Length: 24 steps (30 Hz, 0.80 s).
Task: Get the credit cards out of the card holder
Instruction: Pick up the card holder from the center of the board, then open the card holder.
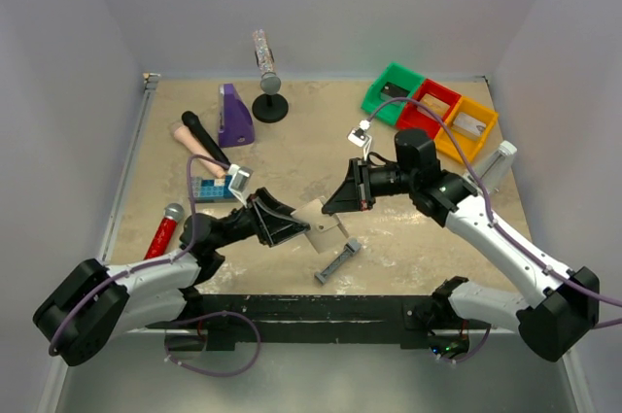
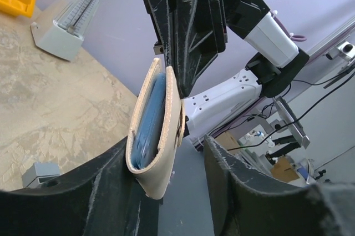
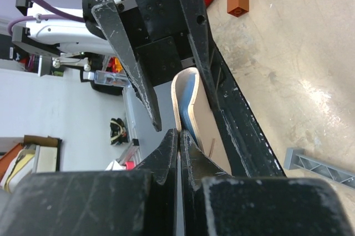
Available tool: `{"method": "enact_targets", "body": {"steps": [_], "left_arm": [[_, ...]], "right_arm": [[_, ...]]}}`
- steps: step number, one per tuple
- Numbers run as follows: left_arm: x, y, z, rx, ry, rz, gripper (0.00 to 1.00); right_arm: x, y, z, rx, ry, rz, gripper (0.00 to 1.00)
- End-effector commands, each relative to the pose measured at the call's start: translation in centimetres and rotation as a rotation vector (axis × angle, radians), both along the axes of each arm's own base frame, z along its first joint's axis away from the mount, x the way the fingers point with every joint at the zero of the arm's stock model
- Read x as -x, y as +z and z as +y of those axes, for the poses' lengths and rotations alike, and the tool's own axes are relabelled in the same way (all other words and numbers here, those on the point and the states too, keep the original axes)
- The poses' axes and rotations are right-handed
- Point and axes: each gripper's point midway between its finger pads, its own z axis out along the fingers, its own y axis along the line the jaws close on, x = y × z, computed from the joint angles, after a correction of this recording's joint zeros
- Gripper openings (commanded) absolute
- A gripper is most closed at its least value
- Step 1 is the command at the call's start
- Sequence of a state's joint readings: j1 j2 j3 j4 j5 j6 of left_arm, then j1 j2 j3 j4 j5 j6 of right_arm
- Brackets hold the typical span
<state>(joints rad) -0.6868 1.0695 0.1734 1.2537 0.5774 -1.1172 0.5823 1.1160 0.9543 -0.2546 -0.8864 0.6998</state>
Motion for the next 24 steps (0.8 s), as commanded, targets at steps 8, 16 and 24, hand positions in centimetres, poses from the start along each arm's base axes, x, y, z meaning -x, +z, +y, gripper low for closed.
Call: {"method": "enact_targets", "body": {"steps": [8, 16, 24], "left_arm": [[2.3, 6.5, 1.9, 0.193, -0.001, -0.267, 0.39], [2.2, 6.5, 1.9, 0.186, 0.010, -0.263, 0.42], [1.9, 6.4, 1.6, 0.173, 0.009, -0.254, 0.31]], "right_arm": [[-0.1, 0.9, 0.5, -0.031, 0.031, -0.042, 0.00], [-0.1, 0.5, 0.3, -0.015, 0.032, -0.047, 0.00], [-0.1, 0.3, 0.2, -0.002, 0.027, -0.053, 0.00]]}}
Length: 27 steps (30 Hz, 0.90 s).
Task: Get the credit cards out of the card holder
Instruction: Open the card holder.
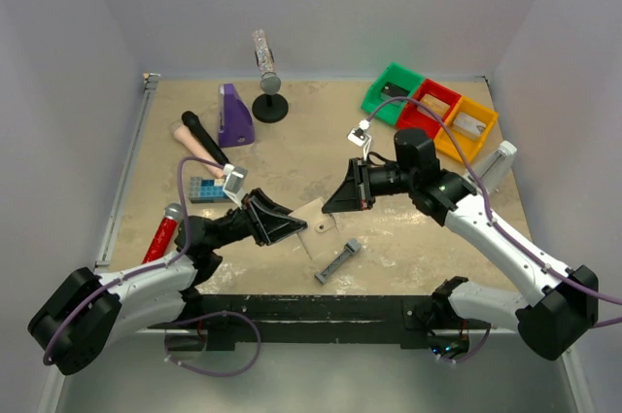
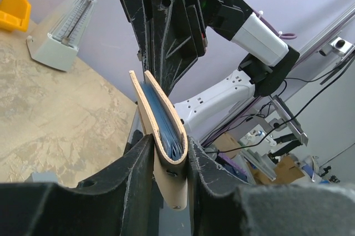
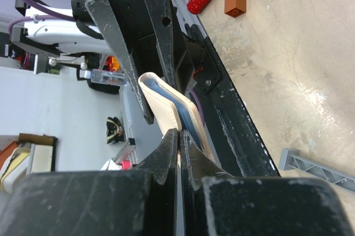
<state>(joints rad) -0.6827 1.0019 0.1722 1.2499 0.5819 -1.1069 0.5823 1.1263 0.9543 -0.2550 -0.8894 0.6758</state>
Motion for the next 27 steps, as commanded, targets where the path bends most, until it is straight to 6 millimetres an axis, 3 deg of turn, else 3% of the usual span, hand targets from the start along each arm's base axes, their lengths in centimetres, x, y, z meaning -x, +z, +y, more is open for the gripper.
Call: {"method": "enact_targets", "body": {"steps": [1, 10, 16, 19, 23, 24, 27], "left_arm": [[1.3, 4.7, 1.0, 0.133, 0.001, -0.194, 0.30], [0.8, 4.6, 0.3, 0.096, -0.008, -0.184, 0.03], [0.6, 4.1, 0.1, 0.057, -0.002, -0.168, 0.00], [0.4, 3.5, 0.1, 0.011, 0.006, -0.154, 0.00], [-0.8, 1.7, 0.0, -0.137, 0.066, -0.093, 0.00], [-1.6, 2.1, 0.0, -0.173, 0.107, -0.078, 0.00], [-3.6, 0.6, 0.8, -0.341, 0.234, 0.011, 0.00]], "right_arm": [[0.0, 0.7, 0.1, -0.007, 0.019, -0.041, 0.00], [0.2, 0.9, -0.2, 0.016, 0.019, -0.051, 0.01], [0.5, 1.2, -0.5, 0.028, 0.014, -0.050, 0.48], [0.4, 1.6, -1.0, 0.052, -0.008, -0.075, 0.66], [-0.2, 2.3, -3.0, 0.168, -0.116, -0.188, 0.77], [-0.2, 2.8, -3.5, 0.191, -0.144, -0.230, 0.78], [-0.5, 2.9, -5.2, 0.318, -0.239, -0.342, 0.78]]}}
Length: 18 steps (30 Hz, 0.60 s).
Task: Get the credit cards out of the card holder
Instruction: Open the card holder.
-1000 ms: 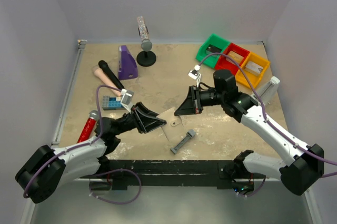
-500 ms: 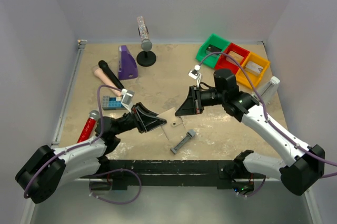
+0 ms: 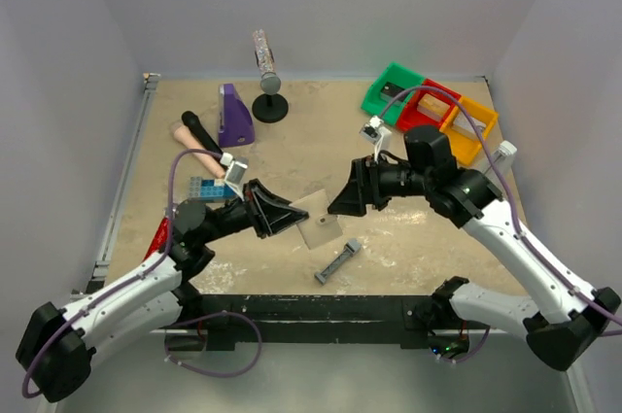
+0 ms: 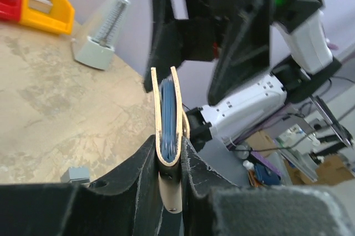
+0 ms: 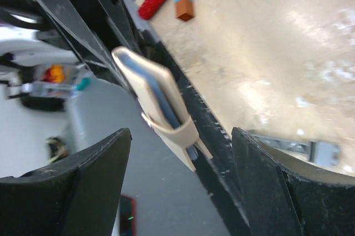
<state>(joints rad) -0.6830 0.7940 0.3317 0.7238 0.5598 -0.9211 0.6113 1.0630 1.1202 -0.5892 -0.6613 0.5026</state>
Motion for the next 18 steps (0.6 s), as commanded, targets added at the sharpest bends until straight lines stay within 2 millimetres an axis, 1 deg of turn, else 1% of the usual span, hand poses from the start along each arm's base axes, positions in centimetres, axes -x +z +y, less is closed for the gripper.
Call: {"method": "enact_targets", "body": {"steps": [1, 2, 4, 5, 6, 7, 8, 9, 11, 15, 18], "left_arm": [[-3.1, -1.3, 1.1, -0.235, 0.215, 0.072, 0.00], [-3.5, -1.4, 1.4, -0.266, 0.258, 0.093, 0.00], [-4.2, -1.4, 1.9, -0.318, 0.343, 0.128, 0.00], [-3.9, -2.3, 2.1, -0.374, 0.358, 0.163, 0.00], [-4.3, -2.4, 2.4, -0.403, 0.395, 0.184, 0.00], [-4.0, -2.4, 2.1, -0.426, 0.398, 0.197, 0.00], [-4.3, -2.7, 2.2, -0.458, 0.427, 0.221, 0.00], [-4.3, -2.5, 2.2, -0.472, 0.438, 0.234, 0.00], [-4.3, -2.4, 2.1, -0.498, 0.461, 0.271, 0.00], [-4.4, -2.5, 2.5, -0.523, 0.514, 0.353, 0.00], [-4.5, -2.5, 2.8, -0.537, 0.538, 0.387, 0.00]], "right_arm": [[-0.7, 1.2, -3.3, 0.203, -0.158, -0.236, 0.76], [-0.4, 0.7, -3.3, 0.243, -0.165, -0.258, 0.75], [-1.3, 0.0, -3.9, 0.323, -0.239, -0.303, 0.72], [-1.7, -0.3, -4.1, 0.367, -0.276, -0.332, 0.71], [-2.1, -0.6, -4.4, 0.403, -0.311, -0.352, 0.70], [-2.4, -0.7, -4.4, 0.425, -0.334, -0.371, 0.69], [-2.5, -0.7, -4.3, 0.443, -0.350, -0.389, 0.68], [-2.6, -0.6, -4.2, 0.457, -0.363, -0.410, 0.68], [-2.4, -0.4, -3.1, 0.464, -0.342, -0.443, 0.69], [-1.9, -1.2, -1.2, 0.507, -0.308, -0.450, 0.72], [-1.7, -1.6, -0.2, 0.500, -0.305, -0.436, 0.74]]}}
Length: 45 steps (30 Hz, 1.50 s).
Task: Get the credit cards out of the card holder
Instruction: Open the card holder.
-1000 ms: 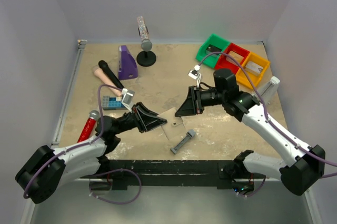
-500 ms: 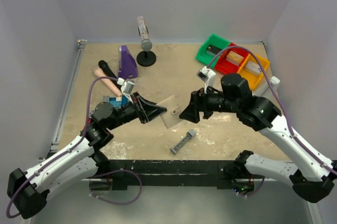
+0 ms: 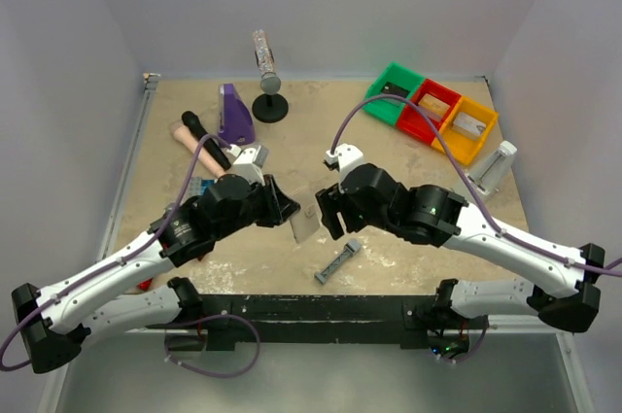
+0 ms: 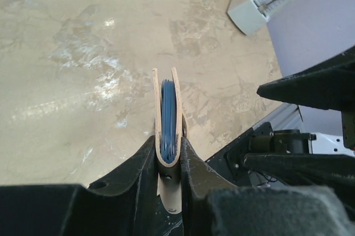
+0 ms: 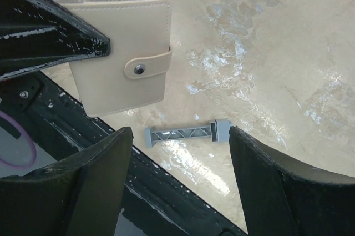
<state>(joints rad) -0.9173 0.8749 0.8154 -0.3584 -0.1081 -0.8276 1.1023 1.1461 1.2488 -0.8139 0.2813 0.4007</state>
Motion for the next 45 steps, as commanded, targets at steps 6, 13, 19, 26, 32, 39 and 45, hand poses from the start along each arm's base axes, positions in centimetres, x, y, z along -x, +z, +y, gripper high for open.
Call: {"method": "enact_targets", "body": {"steps": [6, 13, 19, 26, 32, 39, 45], "left_arm": [[-0.6, 1.8, 1.3, 0.046, 0.145, 0.058, 0.00], [-0.4, 1.7, 0.8, 0.117, 0.178, 0.119, 0.00], [-0.1, 1.7, 0.0, 0.119, 0.163, 0.166, 0.00], [0.1, 2.0, -0.2, 0.154, 0.149, 0.165, 0.00], [0.5, 2.8, -1.0, 0.209, 0.112, 0.169, 0.00], [0.9, 4.0, -1.1, 0.259, 0.093, 0.163, 0.00], [1.3, 4.5, -1.3, 0.290, 0.074, 0.161, 0.00]], "right_arm": [[-1.4, 1.8, 1.4, -0.089, -0.113, -0.069, 0.77], [-1.4, 1.3, 3.7, -0.127, -0.141, -0.021, 0.76], [-1.2, 0.4, 5.5, -0.118, -0.126, 0.023, 0.74], [-1.5, -0.4, 5.8, -0.080, -0.139, 0.032, 0.72], [-1.9, -1.6, 5.6, -0.003, -0.172, 0.043, 0.65], [-2.3, -2.7, 5.2, 0.062, -0.192, 0.040, 0.57], [-2.2, -3.8, 5.2, 0.104, -0.187, 0.060, 0.53]]}}
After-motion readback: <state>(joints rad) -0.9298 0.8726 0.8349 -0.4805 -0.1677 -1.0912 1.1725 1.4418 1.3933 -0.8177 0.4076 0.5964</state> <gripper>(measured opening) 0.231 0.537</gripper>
